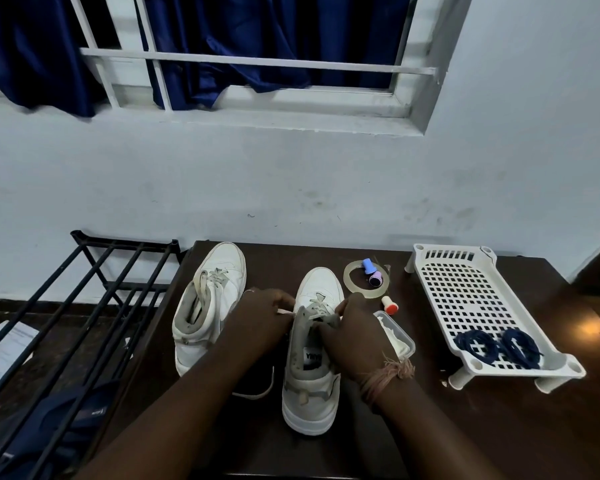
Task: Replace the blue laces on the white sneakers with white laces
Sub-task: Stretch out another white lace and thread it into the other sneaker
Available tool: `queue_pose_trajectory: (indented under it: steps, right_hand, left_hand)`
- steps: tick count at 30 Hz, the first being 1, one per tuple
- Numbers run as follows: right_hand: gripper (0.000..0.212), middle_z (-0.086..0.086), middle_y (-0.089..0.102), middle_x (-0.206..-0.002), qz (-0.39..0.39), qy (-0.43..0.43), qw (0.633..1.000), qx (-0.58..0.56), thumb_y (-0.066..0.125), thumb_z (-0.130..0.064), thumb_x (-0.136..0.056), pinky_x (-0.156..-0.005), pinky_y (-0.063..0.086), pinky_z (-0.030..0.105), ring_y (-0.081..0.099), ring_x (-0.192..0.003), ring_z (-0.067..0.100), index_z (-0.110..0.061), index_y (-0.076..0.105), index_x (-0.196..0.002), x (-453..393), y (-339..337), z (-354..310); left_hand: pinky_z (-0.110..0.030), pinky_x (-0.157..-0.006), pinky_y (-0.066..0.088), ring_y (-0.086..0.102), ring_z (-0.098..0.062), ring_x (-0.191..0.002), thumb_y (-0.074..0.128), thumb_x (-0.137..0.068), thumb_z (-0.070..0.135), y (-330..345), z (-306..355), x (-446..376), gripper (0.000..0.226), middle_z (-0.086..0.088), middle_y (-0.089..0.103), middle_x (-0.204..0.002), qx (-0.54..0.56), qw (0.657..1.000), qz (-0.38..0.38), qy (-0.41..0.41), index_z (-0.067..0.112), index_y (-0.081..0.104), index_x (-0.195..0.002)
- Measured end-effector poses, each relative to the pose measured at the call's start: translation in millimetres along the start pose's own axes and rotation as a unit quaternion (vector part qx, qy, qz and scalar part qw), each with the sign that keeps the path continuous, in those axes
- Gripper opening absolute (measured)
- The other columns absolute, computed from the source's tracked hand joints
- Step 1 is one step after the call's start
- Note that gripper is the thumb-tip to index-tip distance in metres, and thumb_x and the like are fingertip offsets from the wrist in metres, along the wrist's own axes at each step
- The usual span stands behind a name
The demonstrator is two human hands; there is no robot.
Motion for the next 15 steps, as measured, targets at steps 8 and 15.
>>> queue_pose_trajectory:
  steps: [8,15]
  right_hand:
    - [0.019,-0.008,0.063,-0.073,0.109,-0.051,0.991,-0.062,0.065,-0.034,-0.09,-0.058,0.035,0.019,0.058,-0.069,0.002,-0.021,0.058,-0.078,-5.0,-30.7,-12.1]
    - [0.012,0.001,0.073,-0.078,0.003,-0.103,0.953,-0.285,0.061,-0.032,-0.096,-0.061,0.05,0.024,0.063,-0.063,0.007,-0.021,0.065,-0.093,14.3,-20.3,-55.7]
  left_hand:
    - [-0.035,-0.073,0.046,0.059,-0.02,-0.066,0.052,-0.099,0.045,-26.1,25.5,8.4,0.047,-0.002,0.066,-0.068,0.047,0.998,0.008,-0.032,0.012,0.061,-0.068]
    - [-0.028,-0.078,0.059,0.062,-0.014,-0.082,0.047,-0.097,0.011,-18.8,68.4,16.8,0.036,-0.011,0.07,-0.125,0.636,0.752,-0.17,-0.019,0.001,0.061,-0.128]
Point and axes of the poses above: each hand's wrist, its own x-axis away from the middle knuckle, its own y-axis out of the palm, z = x × y, the point moved 10 cm from there along -x, towards the middle knuckle
